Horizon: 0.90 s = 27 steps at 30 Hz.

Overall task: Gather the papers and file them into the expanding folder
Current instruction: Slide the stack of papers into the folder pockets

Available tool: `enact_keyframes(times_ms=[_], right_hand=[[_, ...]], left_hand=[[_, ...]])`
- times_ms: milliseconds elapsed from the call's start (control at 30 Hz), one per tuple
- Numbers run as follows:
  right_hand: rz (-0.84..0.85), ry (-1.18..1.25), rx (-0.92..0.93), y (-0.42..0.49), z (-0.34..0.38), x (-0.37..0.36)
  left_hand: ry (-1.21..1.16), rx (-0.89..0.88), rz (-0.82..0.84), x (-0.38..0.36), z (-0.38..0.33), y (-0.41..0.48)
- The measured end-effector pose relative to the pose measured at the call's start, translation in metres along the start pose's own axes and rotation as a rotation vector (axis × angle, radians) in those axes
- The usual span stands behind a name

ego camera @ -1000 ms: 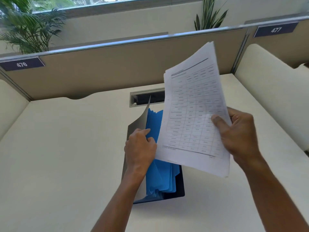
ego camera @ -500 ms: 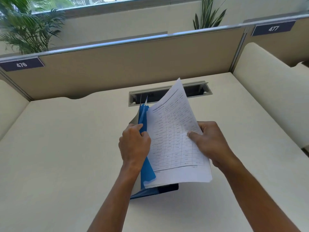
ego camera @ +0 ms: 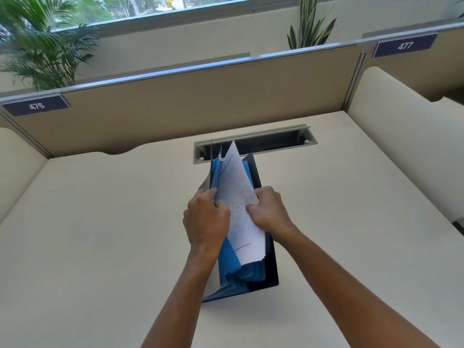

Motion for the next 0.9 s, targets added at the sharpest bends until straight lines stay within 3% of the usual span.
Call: enact_keyframes(times_ms=[700, 900], right_hand=[[0.106, -0.182, 0.006, 0.010, 0.002, -0.062], [0.224, -0.169, 0.008, 0.012, 0.000, -0.063]], left_hand=[[0.000, 0.009, 0.001, -0.006, 0.009, 0.006], [0.057, -0.017, 0.018, -0.010, 0.007, 0.005]])
Point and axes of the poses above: each hand's wrist, its own y-axis towards the middle knuckle, its own x-axis out of the back of the hand, z = x × y, the point moved 7 cm from there along y, towards the middle knuckle
